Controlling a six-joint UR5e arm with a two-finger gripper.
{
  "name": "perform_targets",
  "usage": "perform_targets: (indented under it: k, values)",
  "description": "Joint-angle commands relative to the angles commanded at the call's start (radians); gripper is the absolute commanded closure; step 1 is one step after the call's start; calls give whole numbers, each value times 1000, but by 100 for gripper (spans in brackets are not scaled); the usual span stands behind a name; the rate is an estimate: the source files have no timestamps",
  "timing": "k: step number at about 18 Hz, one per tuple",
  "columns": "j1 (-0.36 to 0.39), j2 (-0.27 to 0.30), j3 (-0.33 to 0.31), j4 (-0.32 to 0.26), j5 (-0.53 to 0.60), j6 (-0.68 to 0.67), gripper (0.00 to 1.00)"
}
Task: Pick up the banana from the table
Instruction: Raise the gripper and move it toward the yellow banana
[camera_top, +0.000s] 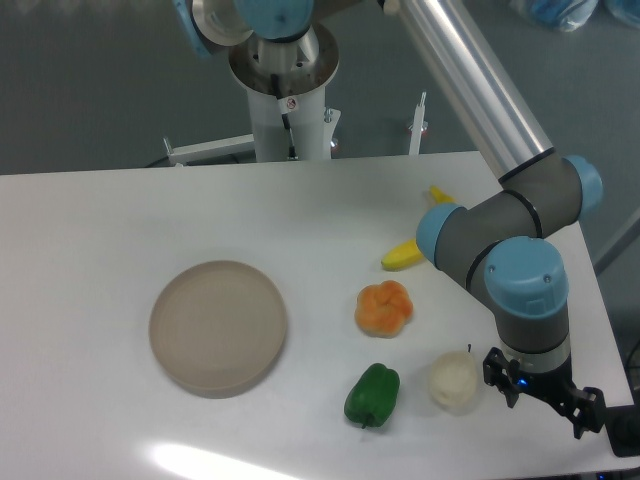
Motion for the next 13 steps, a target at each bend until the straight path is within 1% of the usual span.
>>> perform_targets:
  k: [4, 7, 9, 13]
  values:
    - [-2, 9, -6, 0, -2, 2, 0]
    - [0, 34, -28, -3, -12, 6, 0]
    - [5, 57, -54, -5, -15, 3, 0]
    - [29, 176, -194, -17, -24, 15, 0]
